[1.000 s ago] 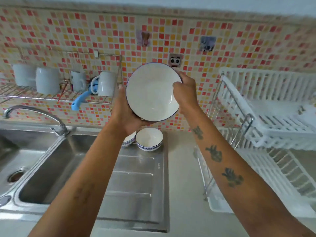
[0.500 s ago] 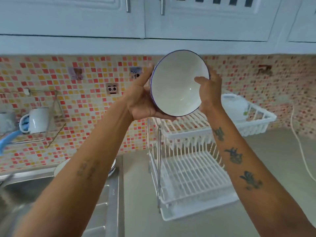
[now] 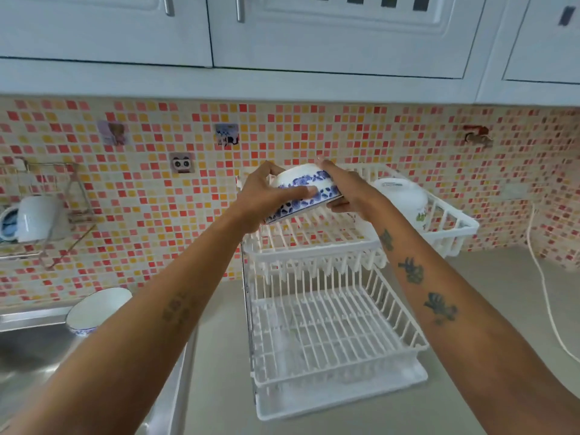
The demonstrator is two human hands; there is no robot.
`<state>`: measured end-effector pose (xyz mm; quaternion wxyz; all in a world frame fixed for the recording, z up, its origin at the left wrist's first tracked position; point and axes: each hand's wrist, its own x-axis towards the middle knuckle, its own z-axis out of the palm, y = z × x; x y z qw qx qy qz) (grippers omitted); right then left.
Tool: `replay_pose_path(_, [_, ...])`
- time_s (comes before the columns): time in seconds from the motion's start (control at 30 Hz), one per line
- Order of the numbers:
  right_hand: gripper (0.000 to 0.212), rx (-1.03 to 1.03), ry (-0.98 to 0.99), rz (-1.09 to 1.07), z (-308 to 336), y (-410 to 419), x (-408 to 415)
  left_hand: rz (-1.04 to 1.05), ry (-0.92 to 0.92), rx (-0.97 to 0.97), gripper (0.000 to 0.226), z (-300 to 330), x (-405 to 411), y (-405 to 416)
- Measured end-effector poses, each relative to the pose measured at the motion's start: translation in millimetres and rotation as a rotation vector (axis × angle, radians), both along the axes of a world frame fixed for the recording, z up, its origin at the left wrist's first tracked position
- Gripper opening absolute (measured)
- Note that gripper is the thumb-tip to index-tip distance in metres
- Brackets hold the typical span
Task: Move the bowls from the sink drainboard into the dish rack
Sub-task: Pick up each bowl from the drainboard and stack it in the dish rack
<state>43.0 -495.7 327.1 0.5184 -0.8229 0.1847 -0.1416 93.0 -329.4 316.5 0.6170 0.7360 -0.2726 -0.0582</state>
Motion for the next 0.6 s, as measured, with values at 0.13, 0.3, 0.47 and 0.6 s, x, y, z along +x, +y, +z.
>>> replay_pose_path(0.13, [0.061, -0.01, 0.049, 0.033, -17, -7, 11, -0.011, -0.159, 0.115, 0.064, -11, 7, -6])
replay_pose_path(0.3, [0.051, -0.028, 0.102, 0.089, -21, -9, 11, -0.038, -0.212, 0.248, 0.069, -15, 7, -9])
replay_pose_path(0.47, [0.052, -0.143, 0.216, 0.07, -30, -11, 14, -0.031, -0.351, 0.494, 0.082, -20, 5, -13])
replay_pose_path(0.6, [0.057, -0.173, 0.223, 0.078, -35, -14, 17, -0.044, -0.444, 0.63, 0.105, -23, 4, -16])
